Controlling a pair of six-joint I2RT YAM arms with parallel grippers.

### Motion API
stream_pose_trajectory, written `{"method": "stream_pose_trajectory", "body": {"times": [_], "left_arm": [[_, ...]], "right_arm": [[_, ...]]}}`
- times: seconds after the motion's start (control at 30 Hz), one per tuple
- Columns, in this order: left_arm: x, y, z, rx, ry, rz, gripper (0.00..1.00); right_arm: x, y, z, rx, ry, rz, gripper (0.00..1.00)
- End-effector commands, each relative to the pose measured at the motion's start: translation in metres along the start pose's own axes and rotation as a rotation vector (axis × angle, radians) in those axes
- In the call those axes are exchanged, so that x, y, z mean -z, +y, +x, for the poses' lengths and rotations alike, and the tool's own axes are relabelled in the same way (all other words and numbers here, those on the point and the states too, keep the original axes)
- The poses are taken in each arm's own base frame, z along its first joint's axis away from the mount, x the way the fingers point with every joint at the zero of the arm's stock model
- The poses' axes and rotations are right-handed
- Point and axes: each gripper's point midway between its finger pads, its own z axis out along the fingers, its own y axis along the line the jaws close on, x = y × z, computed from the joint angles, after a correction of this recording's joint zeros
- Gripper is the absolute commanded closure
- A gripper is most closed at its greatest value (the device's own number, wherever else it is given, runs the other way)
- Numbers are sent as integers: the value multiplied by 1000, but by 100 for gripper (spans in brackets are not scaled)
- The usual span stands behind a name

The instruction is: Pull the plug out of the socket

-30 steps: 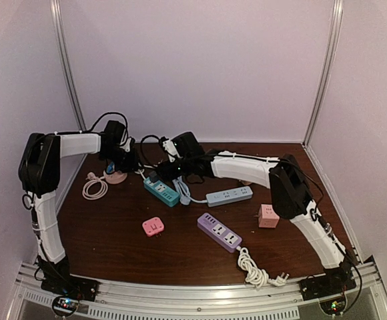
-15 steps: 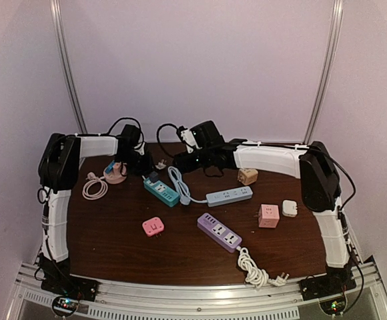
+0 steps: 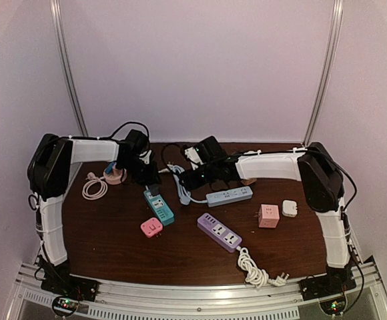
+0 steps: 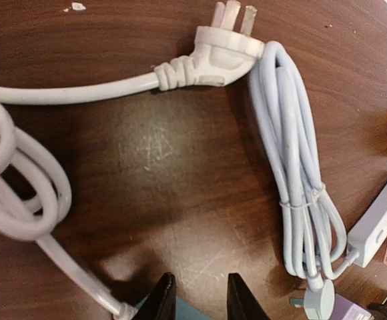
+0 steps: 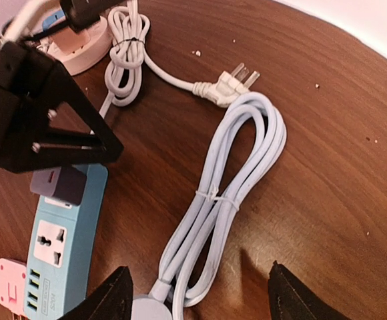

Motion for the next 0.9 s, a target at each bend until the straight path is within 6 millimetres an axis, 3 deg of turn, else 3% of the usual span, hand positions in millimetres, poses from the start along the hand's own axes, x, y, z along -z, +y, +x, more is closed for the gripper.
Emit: {"method": "stream_pose_trajectory", "body": {"times": [0.0, 0.1, 0.2, 0.5, 0.63, 0.73, 0.87], "left_arm": [[44, -9, -15, -50, -90, -51, 71], [69, -7, -21, -39, -141, -111, 68], [79, -8, -16, -15, -156, -175, 68], [80, -9, 22, 234, -196, -396, 68], [84, -12, 25, 317, -211, -438, 66], [77, -10, 29, 372, -198, -441, 65], [64, -12, 29, 406, -180, -432, 56]], "right_arm": [[28, 22, -14, -20, -31, -58, 30], [31, 30, -6, -43, -23, -66, 31], [35, 31, -1, -69, -37, -57, 31], [44, 22, 1, -108, -78, -15, 32], [49, 17, 2, -108, -90, 5, 32], [52, 16, 3, -113, -98, 5, 32], [57, 16, 1, -121, -116, 3, 32]]}}
